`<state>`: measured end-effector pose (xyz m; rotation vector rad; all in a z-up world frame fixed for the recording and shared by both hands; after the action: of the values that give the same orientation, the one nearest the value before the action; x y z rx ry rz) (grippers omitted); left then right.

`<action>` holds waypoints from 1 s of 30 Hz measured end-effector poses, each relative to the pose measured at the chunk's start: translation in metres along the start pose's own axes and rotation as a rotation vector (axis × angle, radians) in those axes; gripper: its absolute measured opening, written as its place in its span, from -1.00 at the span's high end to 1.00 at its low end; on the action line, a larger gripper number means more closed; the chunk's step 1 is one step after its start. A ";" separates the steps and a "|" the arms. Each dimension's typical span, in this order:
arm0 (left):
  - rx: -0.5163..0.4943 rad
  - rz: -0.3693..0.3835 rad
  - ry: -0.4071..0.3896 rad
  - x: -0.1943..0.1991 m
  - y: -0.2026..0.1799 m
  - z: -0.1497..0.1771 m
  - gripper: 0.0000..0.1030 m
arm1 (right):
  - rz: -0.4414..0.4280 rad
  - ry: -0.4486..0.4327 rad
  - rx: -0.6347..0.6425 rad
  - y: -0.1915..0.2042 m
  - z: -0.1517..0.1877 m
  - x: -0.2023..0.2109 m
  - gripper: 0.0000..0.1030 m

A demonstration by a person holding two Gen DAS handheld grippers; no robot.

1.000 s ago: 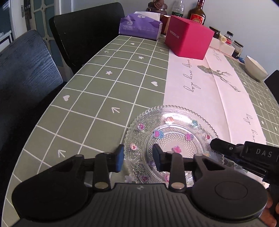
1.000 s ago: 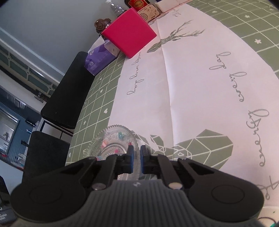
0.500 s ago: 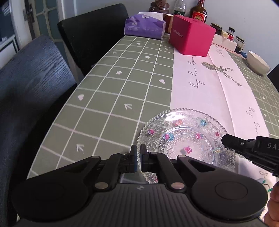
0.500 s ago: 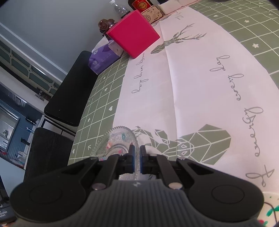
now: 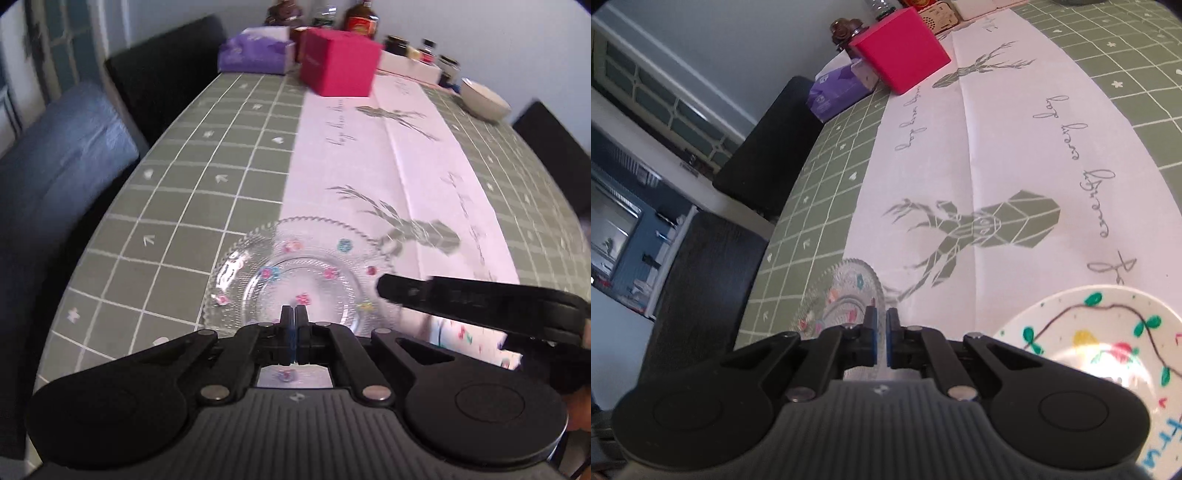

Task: Organize plates and bowls
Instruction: 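Lift the glass plate with both grippers and carry it toward the painted fruit plate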

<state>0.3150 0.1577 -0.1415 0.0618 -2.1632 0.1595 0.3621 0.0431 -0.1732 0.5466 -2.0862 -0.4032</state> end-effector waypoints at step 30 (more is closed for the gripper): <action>0.308 0.203 0.099 -0.047 0.062 0.001 -0.06 | -0.039 0.029 -0.144 -0.029 0.031 0.014 0.96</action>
<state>0.3338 0.2184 -0.1863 0.0102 -2.0275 0.6000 0.3360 0.0133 -0.1943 0.5054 -2.0026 -0.5608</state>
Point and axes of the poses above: each gripper's, at about its wrist camera, not at the fingertips, and x roughly against the way its jaws point, y to its left, z to its underside, the point moved 10 cm from there along -x, roughly the way its jaws point, and after that the axes turned 6 degrees about x, right-handed, at the moved point
